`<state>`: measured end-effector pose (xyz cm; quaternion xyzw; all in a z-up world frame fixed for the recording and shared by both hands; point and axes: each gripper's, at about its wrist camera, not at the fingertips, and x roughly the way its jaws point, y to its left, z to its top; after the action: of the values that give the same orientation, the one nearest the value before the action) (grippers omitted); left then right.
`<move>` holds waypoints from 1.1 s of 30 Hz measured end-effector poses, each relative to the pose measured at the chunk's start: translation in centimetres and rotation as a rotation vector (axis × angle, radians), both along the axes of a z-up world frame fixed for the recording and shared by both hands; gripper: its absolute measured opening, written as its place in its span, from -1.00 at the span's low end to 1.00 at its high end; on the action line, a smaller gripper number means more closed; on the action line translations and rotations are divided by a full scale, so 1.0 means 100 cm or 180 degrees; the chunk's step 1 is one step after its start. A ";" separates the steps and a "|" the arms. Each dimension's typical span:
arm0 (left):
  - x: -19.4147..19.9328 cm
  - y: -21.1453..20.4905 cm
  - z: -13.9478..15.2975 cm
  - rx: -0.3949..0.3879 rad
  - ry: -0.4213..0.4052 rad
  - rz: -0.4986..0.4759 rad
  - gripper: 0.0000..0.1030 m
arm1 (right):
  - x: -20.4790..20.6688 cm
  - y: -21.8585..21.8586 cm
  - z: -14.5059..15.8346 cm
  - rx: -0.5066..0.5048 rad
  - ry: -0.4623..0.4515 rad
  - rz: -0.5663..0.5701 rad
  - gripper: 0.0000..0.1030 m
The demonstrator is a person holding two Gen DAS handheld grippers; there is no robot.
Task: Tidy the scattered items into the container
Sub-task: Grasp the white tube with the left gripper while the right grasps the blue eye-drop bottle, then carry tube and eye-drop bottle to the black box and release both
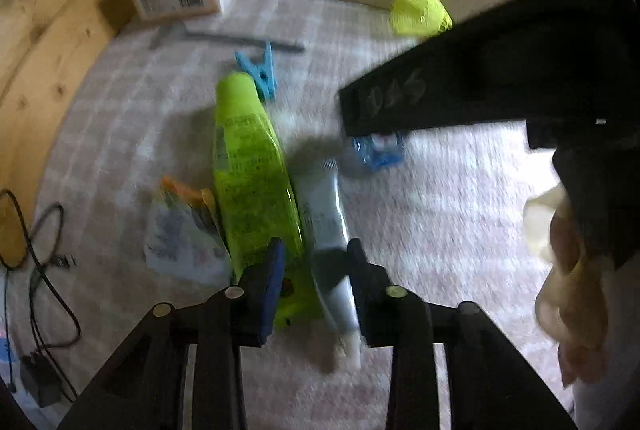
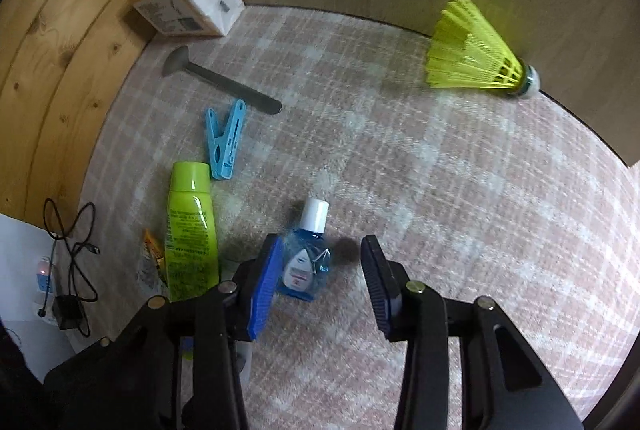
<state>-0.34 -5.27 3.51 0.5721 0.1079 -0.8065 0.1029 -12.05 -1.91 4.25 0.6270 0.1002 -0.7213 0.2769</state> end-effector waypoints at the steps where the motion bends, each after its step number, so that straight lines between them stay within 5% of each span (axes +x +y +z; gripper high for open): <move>1: -0.001 0.000 0.000 0.0005 -0.0006 -0.0002 -0.32 | 0.001 -0.003 -0.002 0.0011 -0.0007 0.0020 -0.19; 7: 0.003 0.009 0.001 -0.0176 0.0049 -0.0004 -0.35 | 0.005 -0.004 -0.001 0.0103 0.0139 0.0127 -0.41; 9: 0.005 0.011 0.001 -0.0232 0.0054 0.0019 -0.52 | 0.005 0.003 -0.001 0.0069 0.0106 0.0117 -0.41; 15: 0.018 0.000 0.005 0.0164 0.0078 0.0189 -0.87 | 0.009 0.035 0.000 -0.0013 0.0050 -0.0047 -0.42; 22: 0.051 0.005 0.008 0.0360 0.0072 0.0317 -0.87 | 0.026 0.076 0.016 -0.0175 0.0084 -0.0214 -0.42; 33: 0.054 0.062 0.064 0.0306 0.0381 0.0082 -0.87 | 0.062 0.161 0.046 -0.0376 0.0245 -0.0464 -0.42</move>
<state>5.10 0.95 9.95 0.5257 0.1598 -0.8318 0.0790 -5.83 14.21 8.86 0.5870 0.0221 -0.7677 0.2561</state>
